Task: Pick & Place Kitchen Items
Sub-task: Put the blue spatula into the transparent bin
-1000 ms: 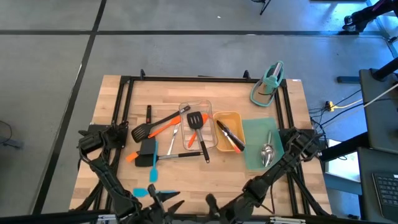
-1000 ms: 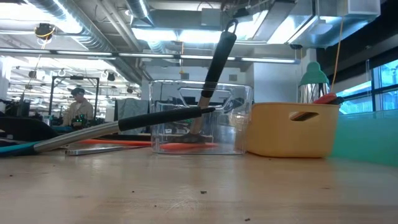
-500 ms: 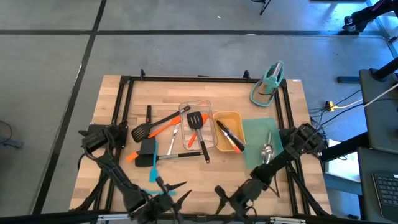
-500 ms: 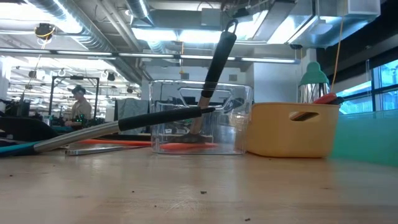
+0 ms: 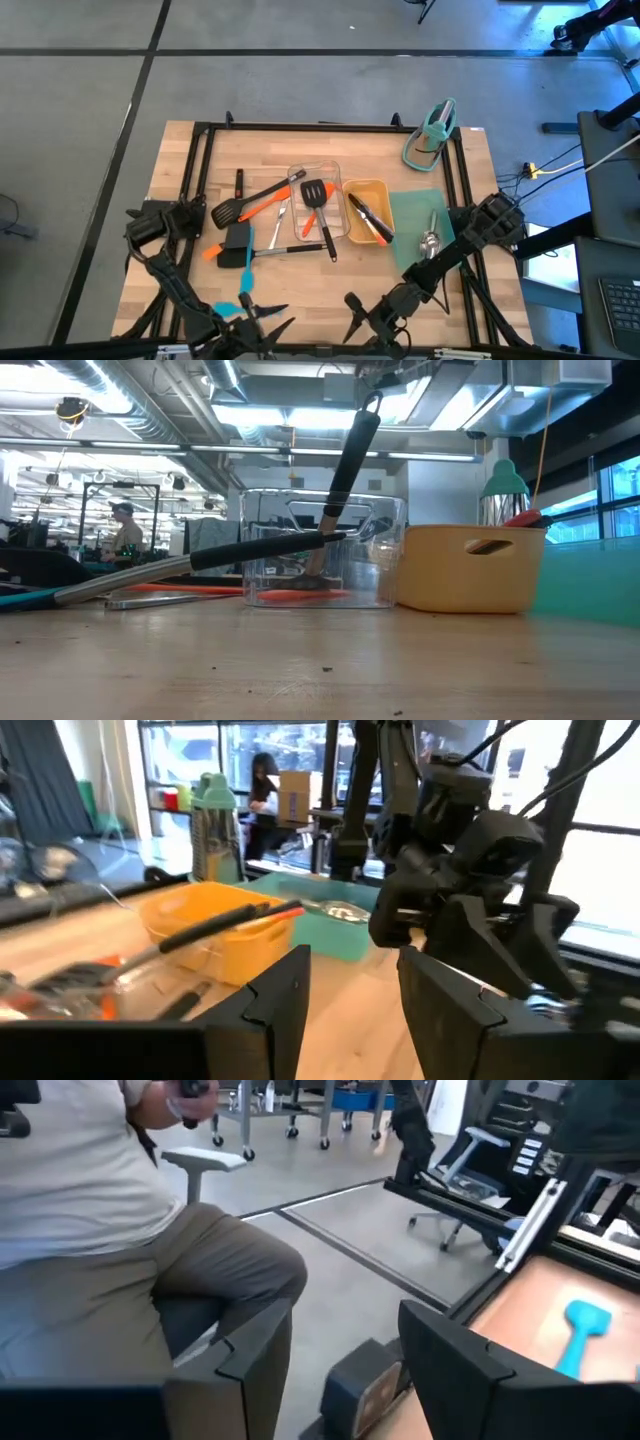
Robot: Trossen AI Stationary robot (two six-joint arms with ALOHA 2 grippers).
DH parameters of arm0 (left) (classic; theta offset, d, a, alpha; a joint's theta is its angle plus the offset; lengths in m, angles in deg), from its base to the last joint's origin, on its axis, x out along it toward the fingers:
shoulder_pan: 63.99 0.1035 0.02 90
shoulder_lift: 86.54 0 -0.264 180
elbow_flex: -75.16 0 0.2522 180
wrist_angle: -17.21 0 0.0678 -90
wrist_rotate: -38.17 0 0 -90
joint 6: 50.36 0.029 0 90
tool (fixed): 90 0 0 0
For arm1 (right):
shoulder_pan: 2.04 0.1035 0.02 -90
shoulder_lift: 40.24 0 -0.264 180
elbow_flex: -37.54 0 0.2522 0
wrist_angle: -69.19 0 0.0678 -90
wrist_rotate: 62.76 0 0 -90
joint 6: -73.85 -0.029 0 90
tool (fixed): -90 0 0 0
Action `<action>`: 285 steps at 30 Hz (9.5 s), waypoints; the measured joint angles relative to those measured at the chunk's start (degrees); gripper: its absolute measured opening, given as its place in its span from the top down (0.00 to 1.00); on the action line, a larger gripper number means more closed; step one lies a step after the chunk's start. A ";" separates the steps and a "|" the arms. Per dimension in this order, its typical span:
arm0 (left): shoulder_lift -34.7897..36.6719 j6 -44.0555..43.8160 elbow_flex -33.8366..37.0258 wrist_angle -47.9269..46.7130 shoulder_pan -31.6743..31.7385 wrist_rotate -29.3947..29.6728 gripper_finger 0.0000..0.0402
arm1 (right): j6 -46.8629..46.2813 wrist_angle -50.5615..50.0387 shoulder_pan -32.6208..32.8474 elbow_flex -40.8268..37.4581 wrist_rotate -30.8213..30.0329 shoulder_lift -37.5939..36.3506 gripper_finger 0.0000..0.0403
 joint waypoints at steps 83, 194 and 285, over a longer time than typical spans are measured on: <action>-4.92 -71.05 -8.00 -79.46 -7.57 -62.42 0.99 | -6.09 2.04 3.45 0.07 -8.75 -0.02 0.53; -7.60 -22.33 28.92 8.38 -5.44 -27.08 0.58 | -15.45 -3.41 -3.65 0.07 -15.64 -0.04 0.53; -4.37 6.86 25.97 28.03 5.81 -32.61 0.95 | -35.76 -9.33 -3.42 2.47 -28.81 8.53 0.53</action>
